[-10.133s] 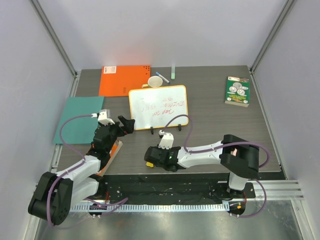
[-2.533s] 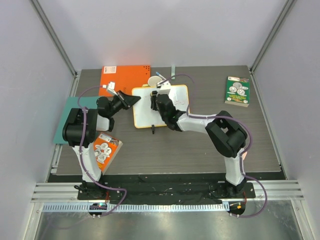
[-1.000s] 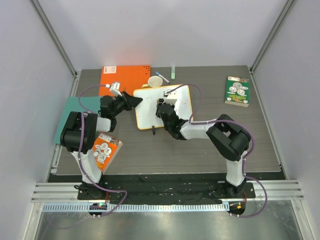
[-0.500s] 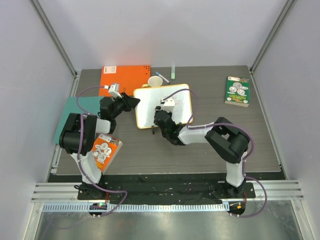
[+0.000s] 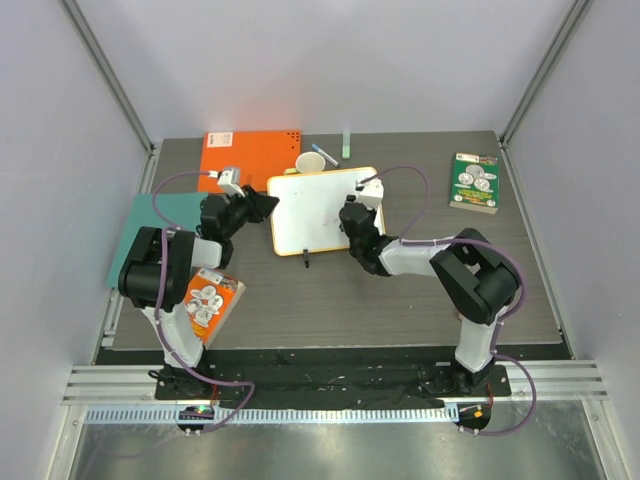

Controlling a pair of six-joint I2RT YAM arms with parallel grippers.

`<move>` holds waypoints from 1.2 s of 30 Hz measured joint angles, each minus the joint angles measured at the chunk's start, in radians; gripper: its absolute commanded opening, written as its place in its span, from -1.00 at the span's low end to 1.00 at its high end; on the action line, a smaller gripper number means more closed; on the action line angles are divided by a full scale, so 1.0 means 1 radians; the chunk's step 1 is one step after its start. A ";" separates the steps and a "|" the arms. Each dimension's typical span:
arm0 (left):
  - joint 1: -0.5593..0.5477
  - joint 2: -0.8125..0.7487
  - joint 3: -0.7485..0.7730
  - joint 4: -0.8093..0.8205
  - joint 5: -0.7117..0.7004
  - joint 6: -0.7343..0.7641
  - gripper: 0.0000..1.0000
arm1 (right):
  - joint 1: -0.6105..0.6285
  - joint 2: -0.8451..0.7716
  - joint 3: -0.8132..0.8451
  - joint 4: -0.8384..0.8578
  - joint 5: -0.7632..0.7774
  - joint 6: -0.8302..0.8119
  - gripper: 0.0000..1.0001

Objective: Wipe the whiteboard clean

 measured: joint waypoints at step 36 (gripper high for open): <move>0.001 0.003 0.000 -0.015 0.037 0.039 -0.07 | -0.001 0.018 0.055 -0.173 -0.132 -0.014 -0.97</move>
